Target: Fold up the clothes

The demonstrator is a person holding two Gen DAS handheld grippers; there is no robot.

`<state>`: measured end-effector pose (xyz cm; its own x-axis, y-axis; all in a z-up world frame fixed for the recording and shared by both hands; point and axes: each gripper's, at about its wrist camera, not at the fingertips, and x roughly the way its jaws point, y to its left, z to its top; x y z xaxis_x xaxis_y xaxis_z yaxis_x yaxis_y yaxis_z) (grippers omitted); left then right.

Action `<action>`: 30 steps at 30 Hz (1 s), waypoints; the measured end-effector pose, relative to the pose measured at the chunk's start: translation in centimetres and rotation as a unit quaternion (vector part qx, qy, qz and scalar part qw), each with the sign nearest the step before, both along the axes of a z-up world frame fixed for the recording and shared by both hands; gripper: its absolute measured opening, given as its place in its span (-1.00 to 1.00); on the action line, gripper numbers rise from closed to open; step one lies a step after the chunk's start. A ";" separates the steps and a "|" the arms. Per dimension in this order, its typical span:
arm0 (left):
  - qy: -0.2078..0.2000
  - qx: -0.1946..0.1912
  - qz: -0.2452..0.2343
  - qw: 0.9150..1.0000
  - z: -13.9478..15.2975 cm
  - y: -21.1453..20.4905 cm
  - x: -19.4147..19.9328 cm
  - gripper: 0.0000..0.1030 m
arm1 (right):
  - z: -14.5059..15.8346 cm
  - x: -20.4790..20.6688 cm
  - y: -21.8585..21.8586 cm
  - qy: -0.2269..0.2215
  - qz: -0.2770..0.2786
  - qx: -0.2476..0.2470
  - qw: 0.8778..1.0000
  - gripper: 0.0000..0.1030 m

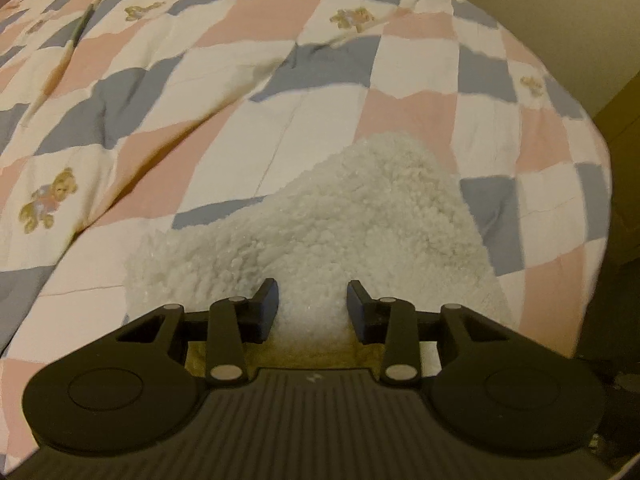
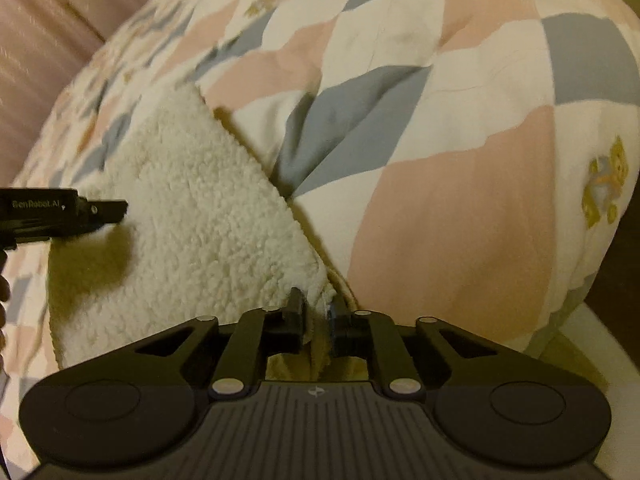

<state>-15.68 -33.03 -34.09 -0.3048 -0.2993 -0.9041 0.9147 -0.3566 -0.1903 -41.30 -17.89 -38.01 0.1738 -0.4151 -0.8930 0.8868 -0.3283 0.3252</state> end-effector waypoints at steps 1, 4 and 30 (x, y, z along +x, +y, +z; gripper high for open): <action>0.008 -0.002 0.006 1.000 0.9 0.2 0.6 -0.37 | 0.8 0.0 -0.1 0.004 0.001 0.001 1.000 -0.47; 0.025 -0.012 0.024 0.999 3.9 1.4 3.3 -0.37 | 3.8 0.1 -0.4 0.037 0.014 -0.016 0.999 -0.32; -0.015 -0.074 0.291 0.954 5.3 9.7 4.9 -0.54 | 6.9 3.4 -14.3 -0.001 0.425 -0.154 0.892 -0.40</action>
